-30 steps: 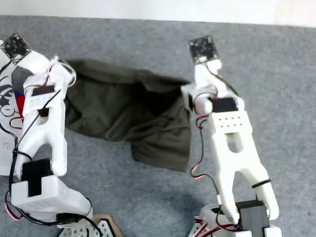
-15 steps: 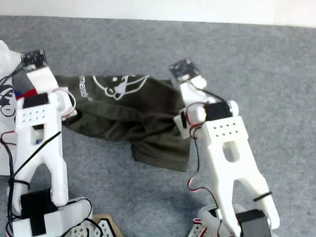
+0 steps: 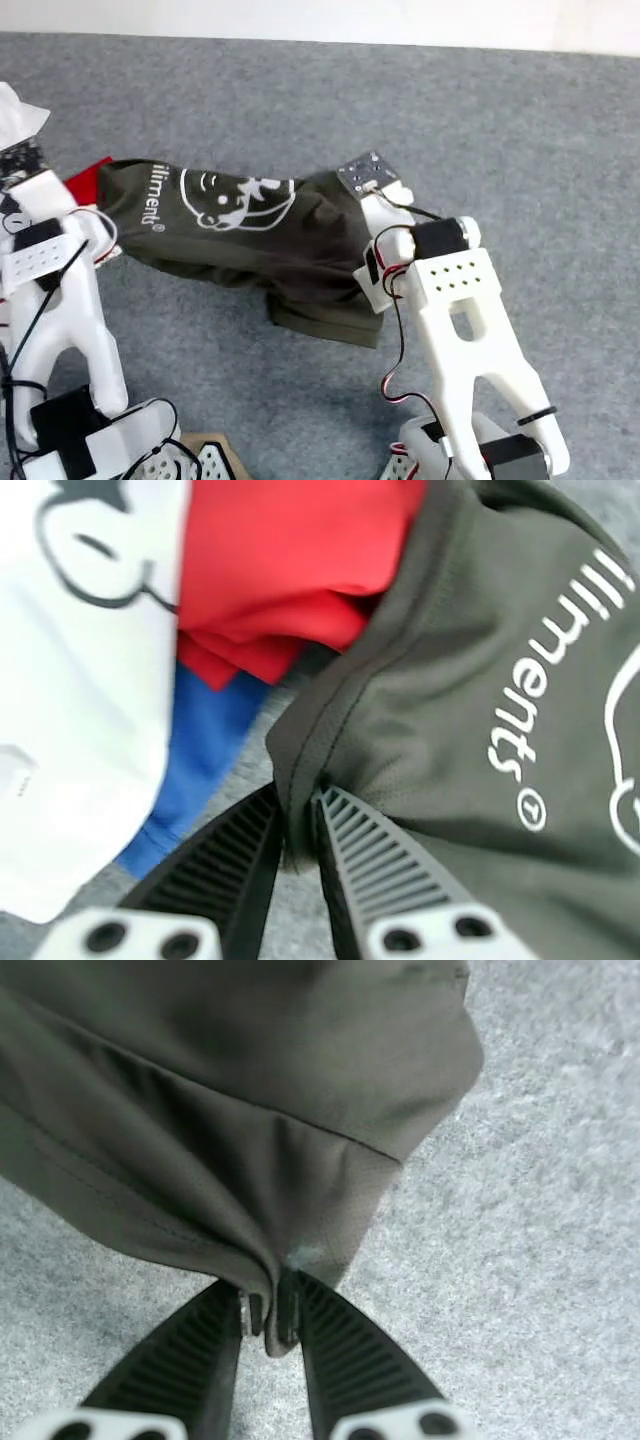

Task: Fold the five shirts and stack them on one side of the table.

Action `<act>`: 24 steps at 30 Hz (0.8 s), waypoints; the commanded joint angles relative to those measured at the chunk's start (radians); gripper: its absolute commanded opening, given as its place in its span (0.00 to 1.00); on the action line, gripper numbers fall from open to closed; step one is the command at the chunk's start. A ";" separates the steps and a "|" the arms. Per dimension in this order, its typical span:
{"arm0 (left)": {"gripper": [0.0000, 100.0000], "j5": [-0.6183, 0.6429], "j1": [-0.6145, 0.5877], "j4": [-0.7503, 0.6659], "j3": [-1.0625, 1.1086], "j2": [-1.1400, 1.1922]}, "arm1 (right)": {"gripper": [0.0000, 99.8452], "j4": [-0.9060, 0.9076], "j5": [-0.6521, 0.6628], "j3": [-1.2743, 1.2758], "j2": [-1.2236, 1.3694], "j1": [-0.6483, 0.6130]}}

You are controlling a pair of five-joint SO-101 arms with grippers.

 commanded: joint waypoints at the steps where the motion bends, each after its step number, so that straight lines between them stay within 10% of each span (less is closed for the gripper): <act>1: 0.01 -0.011 -0.031 -0.023 -0.001 -0.038 | 0.01 0.010 0.014 0.019 -0.030 -0.010; 10: 0.03 -0.011 0.031 -0.121 0.108 -0.038 | 0.02 -0.173 0.005 0.269 -0.038 -0.166; 16: 0.24 -0.005 0.044 -0.115 0.134 -0.042 | 0.30 -0.180 0.014 0.225 -0.039 -0.117; 24: 0.29 -0.006 -0.058 -0.048 0.064 -0.084 | 0.23 0.012 0.026 0.065 -0.039 -0.005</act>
